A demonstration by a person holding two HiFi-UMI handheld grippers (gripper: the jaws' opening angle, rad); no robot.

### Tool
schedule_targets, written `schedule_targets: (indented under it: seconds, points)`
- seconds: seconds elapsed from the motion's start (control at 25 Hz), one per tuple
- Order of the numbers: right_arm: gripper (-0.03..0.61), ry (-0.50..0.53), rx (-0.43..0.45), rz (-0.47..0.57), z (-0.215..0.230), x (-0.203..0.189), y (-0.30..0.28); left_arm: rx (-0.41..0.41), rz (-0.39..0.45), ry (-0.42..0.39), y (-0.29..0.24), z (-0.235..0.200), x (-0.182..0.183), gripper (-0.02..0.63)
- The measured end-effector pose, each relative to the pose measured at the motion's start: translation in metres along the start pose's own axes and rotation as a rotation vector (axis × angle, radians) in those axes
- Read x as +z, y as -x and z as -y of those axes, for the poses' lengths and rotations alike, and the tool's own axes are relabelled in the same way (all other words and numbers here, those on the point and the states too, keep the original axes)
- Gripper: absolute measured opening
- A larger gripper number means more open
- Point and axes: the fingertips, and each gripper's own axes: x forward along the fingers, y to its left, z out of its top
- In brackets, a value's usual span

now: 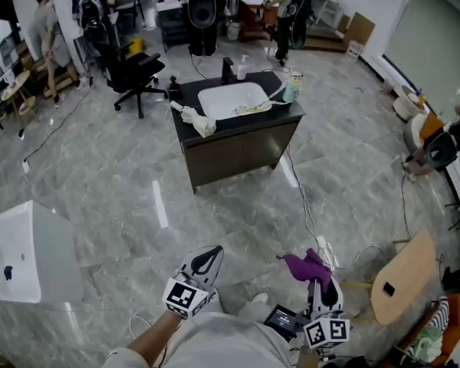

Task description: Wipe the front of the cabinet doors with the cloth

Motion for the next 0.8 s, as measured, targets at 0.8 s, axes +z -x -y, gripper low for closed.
schedule_targets:
  seconds: [0.8]
  points:
    - [0.118, 0.045, 0.440, -0.121, 0.174, 0.058, -0.236, 0.394, 0.051, 0.091, -0.217, 0.048, 0.016, 0.007]
